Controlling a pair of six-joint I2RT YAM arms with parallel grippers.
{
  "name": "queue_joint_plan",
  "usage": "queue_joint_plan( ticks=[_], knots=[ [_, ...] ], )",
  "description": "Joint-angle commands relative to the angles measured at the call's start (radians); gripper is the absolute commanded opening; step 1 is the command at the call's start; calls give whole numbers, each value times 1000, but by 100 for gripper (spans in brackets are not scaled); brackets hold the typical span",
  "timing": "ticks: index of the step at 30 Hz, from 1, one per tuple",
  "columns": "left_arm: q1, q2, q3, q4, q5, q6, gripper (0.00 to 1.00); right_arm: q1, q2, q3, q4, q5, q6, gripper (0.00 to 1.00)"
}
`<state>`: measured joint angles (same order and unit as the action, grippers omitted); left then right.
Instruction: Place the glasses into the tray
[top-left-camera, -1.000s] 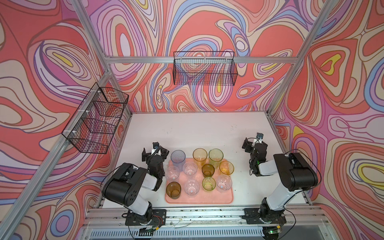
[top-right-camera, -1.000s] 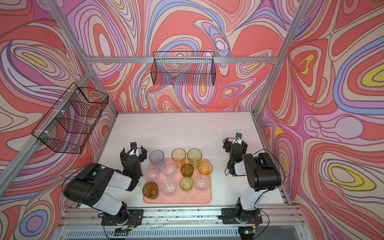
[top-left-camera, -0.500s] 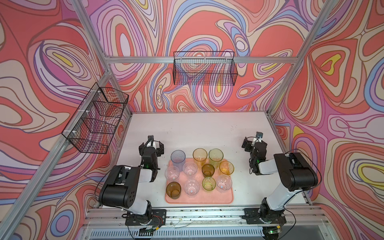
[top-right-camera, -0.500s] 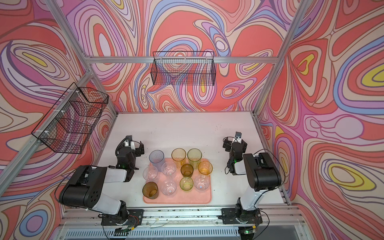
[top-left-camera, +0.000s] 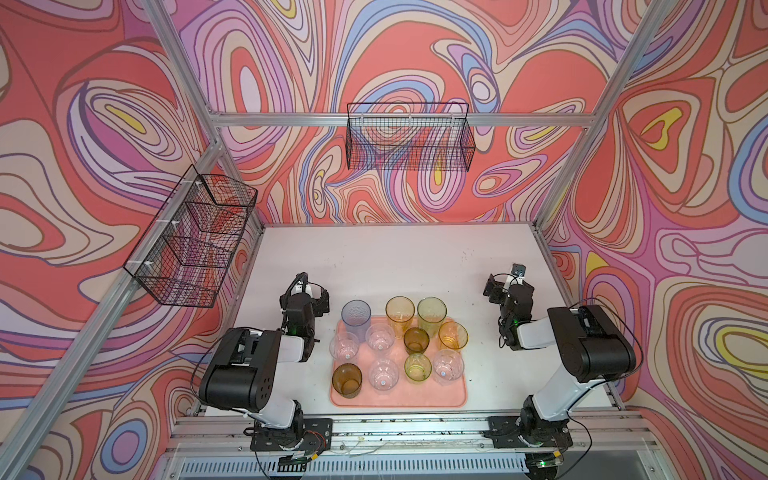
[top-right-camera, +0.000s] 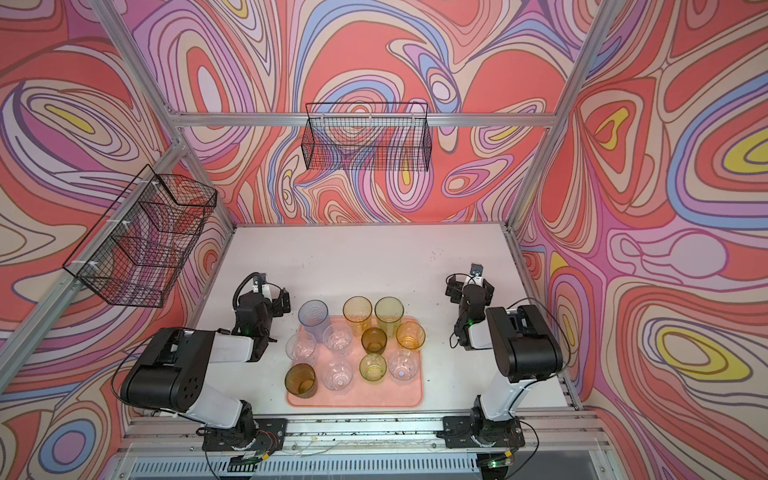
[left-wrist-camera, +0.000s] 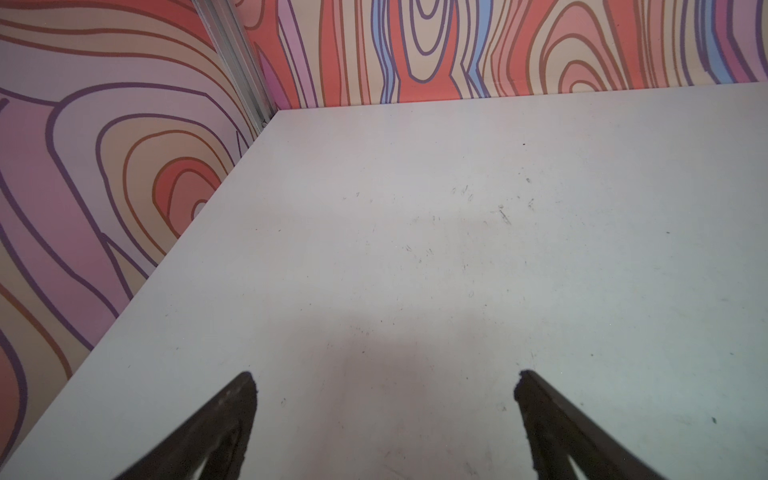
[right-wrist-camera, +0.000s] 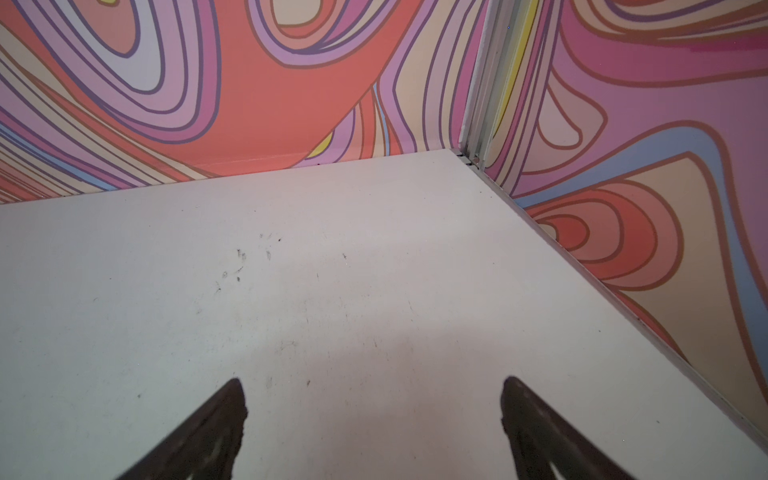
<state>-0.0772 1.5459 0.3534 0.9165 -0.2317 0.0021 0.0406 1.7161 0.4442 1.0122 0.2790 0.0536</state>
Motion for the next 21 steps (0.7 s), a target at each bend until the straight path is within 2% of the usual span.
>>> queue_joint_plan(
  ticks=[1, 21],
  knots=[
    [6, 5, 6, 26, -1, -6, 100, -1, 7, 7, -11, -5, -3, 98],
    [6, 3, 6, 20, -2, -8, 100, -1, 7, 7, -11, -5, -2, 98]
  ],
)
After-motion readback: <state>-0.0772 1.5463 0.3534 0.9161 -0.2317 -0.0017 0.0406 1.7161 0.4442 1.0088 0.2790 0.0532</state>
